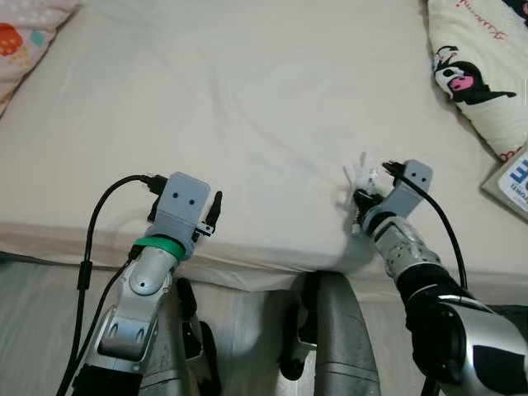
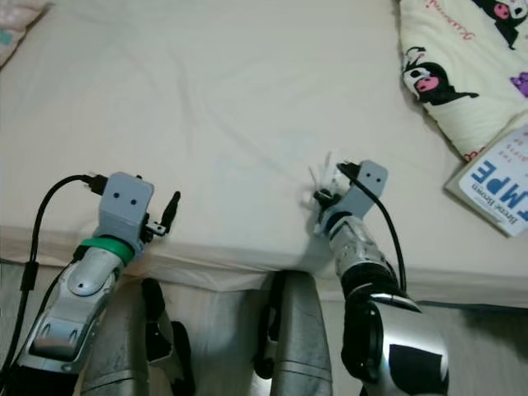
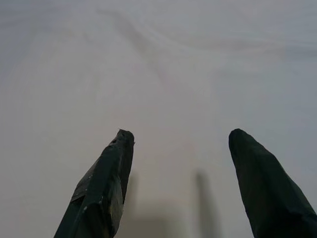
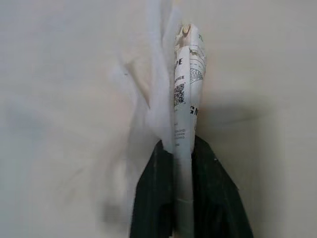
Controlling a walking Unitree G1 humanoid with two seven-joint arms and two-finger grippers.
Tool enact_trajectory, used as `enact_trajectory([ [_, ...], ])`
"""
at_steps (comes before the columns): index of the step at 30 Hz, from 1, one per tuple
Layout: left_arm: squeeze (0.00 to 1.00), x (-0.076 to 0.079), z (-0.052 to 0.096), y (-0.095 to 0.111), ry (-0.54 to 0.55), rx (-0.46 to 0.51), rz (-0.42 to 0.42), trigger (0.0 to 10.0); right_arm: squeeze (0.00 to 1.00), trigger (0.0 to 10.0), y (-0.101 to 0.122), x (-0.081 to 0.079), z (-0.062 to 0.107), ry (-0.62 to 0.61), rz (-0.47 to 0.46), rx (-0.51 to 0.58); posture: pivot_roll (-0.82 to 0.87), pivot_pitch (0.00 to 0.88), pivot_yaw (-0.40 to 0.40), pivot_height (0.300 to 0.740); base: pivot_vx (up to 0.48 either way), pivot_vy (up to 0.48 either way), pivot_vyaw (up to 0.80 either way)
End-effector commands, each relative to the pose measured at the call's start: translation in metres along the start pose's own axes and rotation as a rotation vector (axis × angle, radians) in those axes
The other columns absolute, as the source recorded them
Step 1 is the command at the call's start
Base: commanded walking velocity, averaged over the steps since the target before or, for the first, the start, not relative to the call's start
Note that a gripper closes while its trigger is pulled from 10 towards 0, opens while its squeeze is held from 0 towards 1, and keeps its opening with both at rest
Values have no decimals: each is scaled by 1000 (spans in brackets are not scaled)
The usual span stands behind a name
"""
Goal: Clean up the room
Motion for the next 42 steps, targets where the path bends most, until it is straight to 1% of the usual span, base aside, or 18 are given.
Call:
enact_trajectory([
  [1, 0, -2, 3, -9, 1, -25, 9, 10000, 0, 0, -4, -8, 0, 36, -18, -8, -121, 284, 77, 571, 0, 0, 0],
  [3, 0, -2, 2, -9, -3, -25, 6, 10000, 0, 0, -1, -12, -1, 54, -22, 8, -121, 281, 78, 571, 0, 0, 0],
  [6, 0, -8, -10, 1, 18, 13, 5, 10000, 0, 0, 12, -35, -3, 144, -34, 67, -128, 259, 75, 571, 0, 0, 0],
  [12, 0, -10, -12, 4, 32, 23, 8, 10000, 0, 0, 16, -45, -3, 185, -28, 94, -132, 249, 67, 571, 0, 0, 0],
  [14, 0, -13, -12, 6, 49, 33, 12, 10000, 0, 0, 23, -57, -2, 243, -9, 138, -141, 234, 59, 571, 0, 0, 0],
  [15, 0, -13, -12, 6, 49, 33, 12, 10000, 0, 0, 23, -57, -2, 243, -9, 138, -141, 234, 59, 571, 0, 0, 0],
  [18, 0, -16, -15, 15, 65, 71, 18, 10000, 0, 0, 36, -72, 5, 320, 61, 235, -147, 220, 52, 571, 0, 0, 0],
  [20, 0, -16, -15, 15, 65, 71, 18, 10000, 0, 0, 36, -72, 5, 320, 61, 235, -147, 220, 52, 571, 0, 0, 0],
  [22, 0, -18, -19, 26, 72, 109, 29, 10000, 0, 0, 44, -82, 16, 368, 148, 329, -151, 209, 50, 571, 0, 0, 0],
  [23, 0, -18, -19, 26, 72, 109, 29, 10000, 0, 0, 44, -82, 16, 368, 148, 329, -151, 209, 50, 571, 0, 0, 0],
  [24, 0, -18, -21, 33, 75, 129, 42, 10000, 0, 8000, 47, -86, 23, 380, 208, 379, -151, 201, 47, 571, 0, 0, 0],
  [25, 0, -18, -21, 33, 75, 129, 42, 10000, 0, 8000, 47, -86, 23, 380, 208, 379, -151, 201, 47, 571, 0, 0, 0],
  [26, 0, -19, -24, 40, 76, 150, 54, 10000, 0, 10000, 49, -89, 29, 378, 249, 425, -142, 197, 34, 571, 0, 0, 0],
  [27, 0, -19, -24, 40, 76, 150, 54, 10000, 0, 10000, 49, -89, 29, 378, 249, 425, -142, 197, 34, 571, 0, 0, 0],
  [30, 0, -21, -28, 56, 74, 188, 76, 10000, 0, 10000, 54, -85, 47, 323, 295, 530, -92, 171, 35, 571, 0, 0, 0],
  [34, 0, -22, -29, 56, 74, 190, 91, 10000, 0, 10000, 54, -77, 59, 278, 284, 580, -90, 160, 31, 571, 0, 0, 0],
  [37, 0, -20, -26, 55, 80, 196, 138, 10000, 0, 10000, 55, -66, 77, 227, 285, 626, -101, 105, -16, 571, 0, 0, 0],
  [42, 0, -17, -26, 55, 79, 205, 149, 10000, 0, 10000, 56, -65, 80, 217, 315, 637, -109, 81, -36, 571, 0, 0, 0],
])
Point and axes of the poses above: a point about 5 cm out from each wrist's last joint towards the gripper, its own z axis pointing back from the gripper into the wrist, its own y axis along the axis of the wrist's last joint, x = y × z, the point moved 2 cm from there along -z, pointing out of the wrist towards the gripper, and after that the axes turned 13 degrees about z, right-handed, at the moved point
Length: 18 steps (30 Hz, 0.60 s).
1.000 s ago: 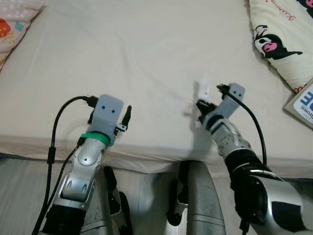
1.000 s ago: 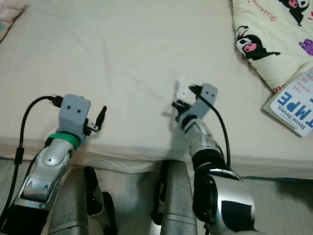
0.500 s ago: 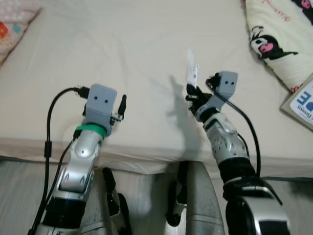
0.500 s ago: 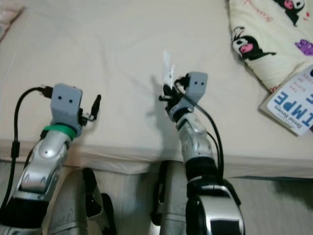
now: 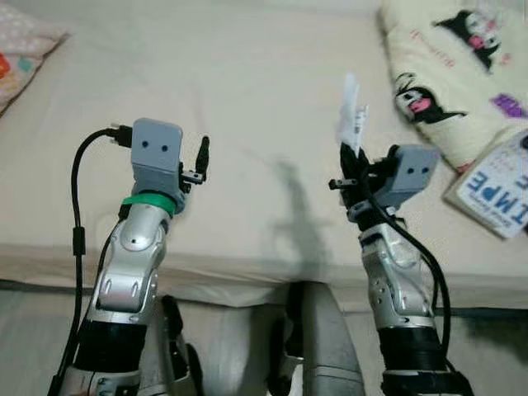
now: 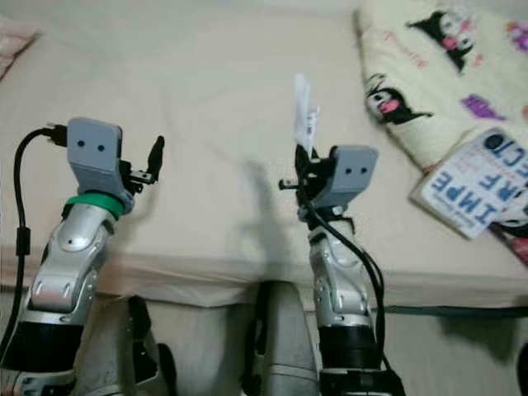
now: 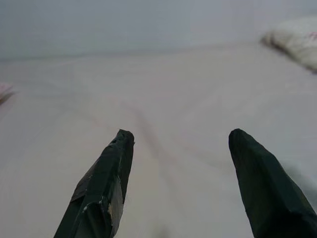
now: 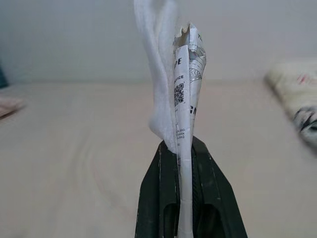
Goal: Clean up the room
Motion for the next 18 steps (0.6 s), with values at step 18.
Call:
enact_trajectory([
  [18, 0, 22, -11, -2, -51, 18, 49, 10000, 0, 10000, 1, 11, 11, -30, 115, 12, -194, 38, -25, 620, 0, 0, 0],
])
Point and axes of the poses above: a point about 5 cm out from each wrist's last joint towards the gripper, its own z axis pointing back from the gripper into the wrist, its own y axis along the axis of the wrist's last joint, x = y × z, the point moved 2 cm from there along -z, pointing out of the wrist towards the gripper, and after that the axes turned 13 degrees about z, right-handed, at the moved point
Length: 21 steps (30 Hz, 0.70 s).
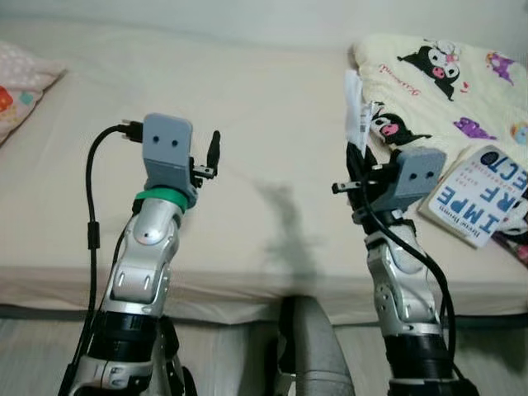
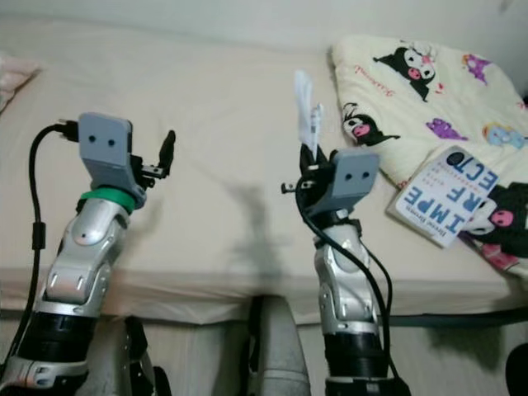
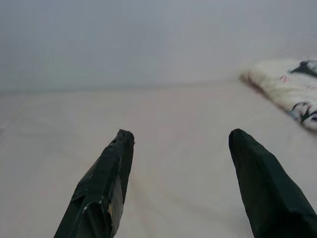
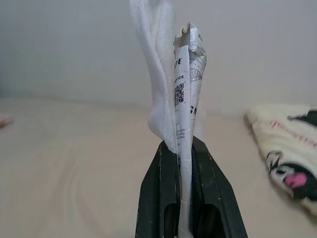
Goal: Clean up the room
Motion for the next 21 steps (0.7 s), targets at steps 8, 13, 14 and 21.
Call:
enact_trajectory([
  [8, 0, 7, 3, -7, -15, -8, 17, 10000, 0, 10000, 0, 4, 1, 6, 34, -6, -218, 37, -2, 645, 0, 0, 0],
  [13, 0, 7, 2, -6, -19, -5, 16, 10000, 0, 10000, 1, 2, 0, 10, 36, -2, -225, 41, 21, 664, 0, 0, 0],
  [14, 0, 7, 2, -6, -21, -6, 16, 10000, 0, 10000, 1, 2, 1, 9, 37, -2, -230, 42, 34, 669, 0, 0, 0],
  [21, 0, 8, 0, -6, -36, -11, 10, 10000, 0, 10000, 0, 3, 3, -4, 39, -12, -209, 48, 17, 704, 0, 0, 0],
])
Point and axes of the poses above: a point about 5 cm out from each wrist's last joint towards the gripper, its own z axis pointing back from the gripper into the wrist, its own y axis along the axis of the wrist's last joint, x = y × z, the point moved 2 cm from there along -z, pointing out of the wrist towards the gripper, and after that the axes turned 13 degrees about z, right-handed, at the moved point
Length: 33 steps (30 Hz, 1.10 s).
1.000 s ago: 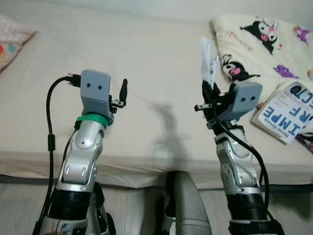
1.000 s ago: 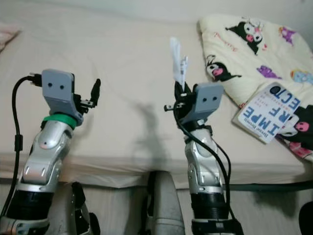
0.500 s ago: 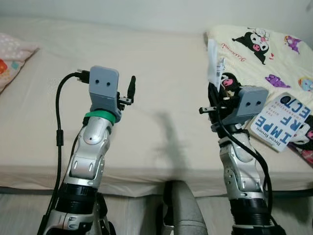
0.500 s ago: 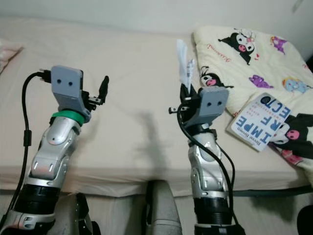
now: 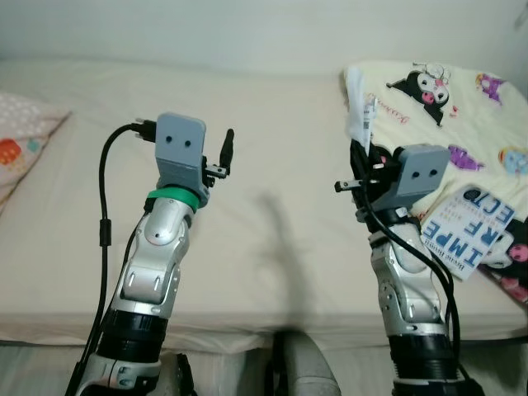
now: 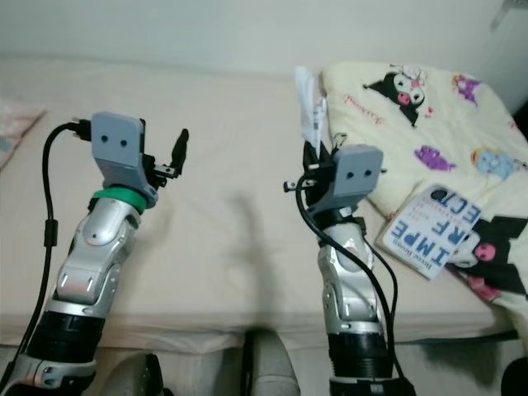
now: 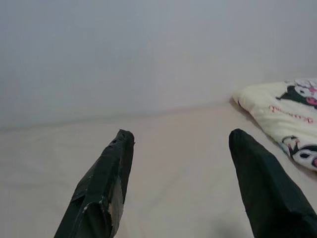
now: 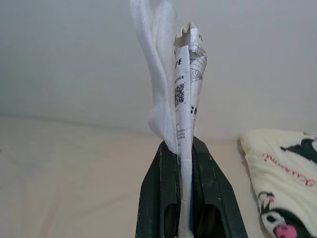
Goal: Clean up the room
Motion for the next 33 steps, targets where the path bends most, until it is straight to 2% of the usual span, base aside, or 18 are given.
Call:
enact_trajectory([
  [1, 0, -1, 0, -5, -5, -19, 3, 10000, 0, 10000, -2, 0, 3, -5, 2, -12, -209, 48, 17, 704, 0, 0, 0],
  [4, 0, -1, -3, -4, -4, -17, 2, 10000, 0, 10000, -2, -2, 2, 1, 5, -19, -171, 53, 4, 723, 0, 0, 0],
  [9, 0, 0, -4, -5, 2, -20, 3, 10000, 0, 10000, -5, -8, 1, 9, -2, -30, -139, 60, -10, 723, 0, 0, 0],
  [14, 0, 0, 3, -15, 20, -51, 16, 10000, 0, 10000, -7, -18, 2, 41, -15, -44, -128, 59, -14, 723, 0, 0, 0],
  [19, 0, 0, 8, -21, 11, -69, 9, 10000, 0, 10000, -6, -19, 1, 39, -19, -41, -124, 59, -6, 723, 0, 0, 0],
  [28, 0, -2, 7, -21, 7, -72, -3, 10000, 0, 10000, -8, -27, 4, 41, -34, -50, -118, 60, -1, 723, 0, 0, 0],
  [33, 0, -1, 8, -21, 3, -74, -7, 10000, 0, 10000, -9, -27, 3, 41, -35, -54, -115, 61, 1, 723, -296, 0, 0],
])
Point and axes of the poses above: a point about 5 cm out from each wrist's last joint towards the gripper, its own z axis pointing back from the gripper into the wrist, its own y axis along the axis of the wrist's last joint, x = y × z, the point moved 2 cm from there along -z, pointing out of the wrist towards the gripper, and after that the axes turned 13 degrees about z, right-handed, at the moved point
